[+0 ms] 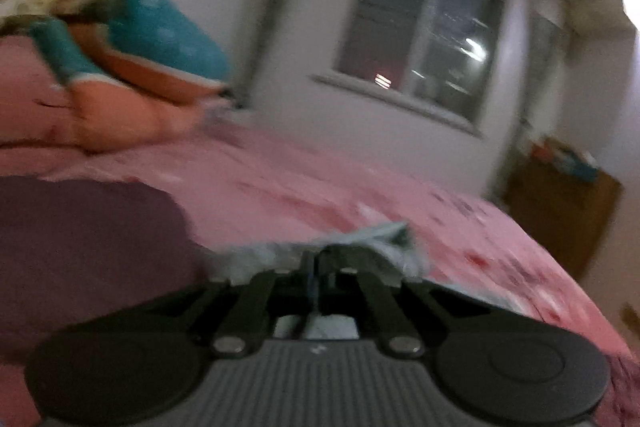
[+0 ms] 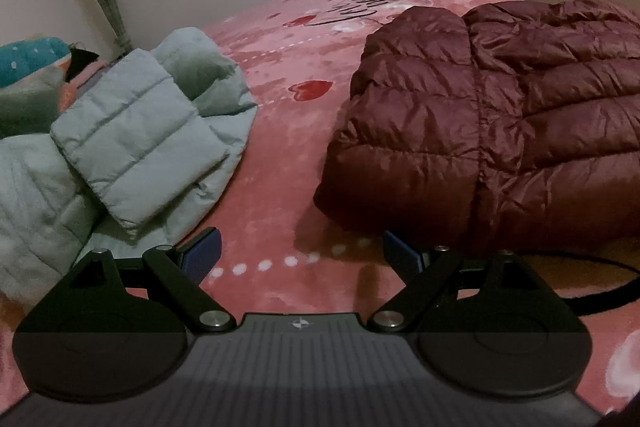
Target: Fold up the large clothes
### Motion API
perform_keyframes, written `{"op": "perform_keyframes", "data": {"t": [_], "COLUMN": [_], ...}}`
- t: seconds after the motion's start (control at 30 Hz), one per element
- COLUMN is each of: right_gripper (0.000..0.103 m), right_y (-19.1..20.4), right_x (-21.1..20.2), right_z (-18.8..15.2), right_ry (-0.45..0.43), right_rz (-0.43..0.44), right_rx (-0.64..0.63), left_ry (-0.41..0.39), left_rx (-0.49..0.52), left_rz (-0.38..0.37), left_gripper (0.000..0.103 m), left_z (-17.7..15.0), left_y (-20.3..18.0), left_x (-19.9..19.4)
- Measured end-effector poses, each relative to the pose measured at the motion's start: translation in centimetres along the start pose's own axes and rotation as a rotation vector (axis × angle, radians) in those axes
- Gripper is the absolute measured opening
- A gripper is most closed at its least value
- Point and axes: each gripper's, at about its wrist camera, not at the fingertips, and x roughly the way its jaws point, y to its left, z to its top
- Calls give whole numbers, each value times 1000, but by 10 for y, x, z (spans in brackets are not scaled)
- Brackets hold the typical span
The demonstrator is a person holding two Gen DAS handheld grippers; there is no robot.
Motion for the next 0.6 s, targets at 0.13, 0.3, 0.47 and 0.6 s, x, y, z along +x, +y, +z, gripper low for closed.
{"op": "perform_keyframes", "data": {"t": [0.13,0.3,0.47,0.6], "right_gripper": [103,103,103,103], "right_y": [1,4,9,9], "right_x": [1,5,6,8], "right_z": [1,1,1,1], "right_ry": [5,20,21,26], "right_rz": [0,4,9,11], "right_rx": [2,-11,-44,-45], "left_ry": [-42,24,61,132], "left_rx": [-17,1,54,74], "left_rz": [191,249,63,-145], "left_gripper": [0,0,0,10], "left_z": [7,-13,-36,-46], "left_y": [47,69,36,-5], "left_x": [-9,-24,-42,-32]}}
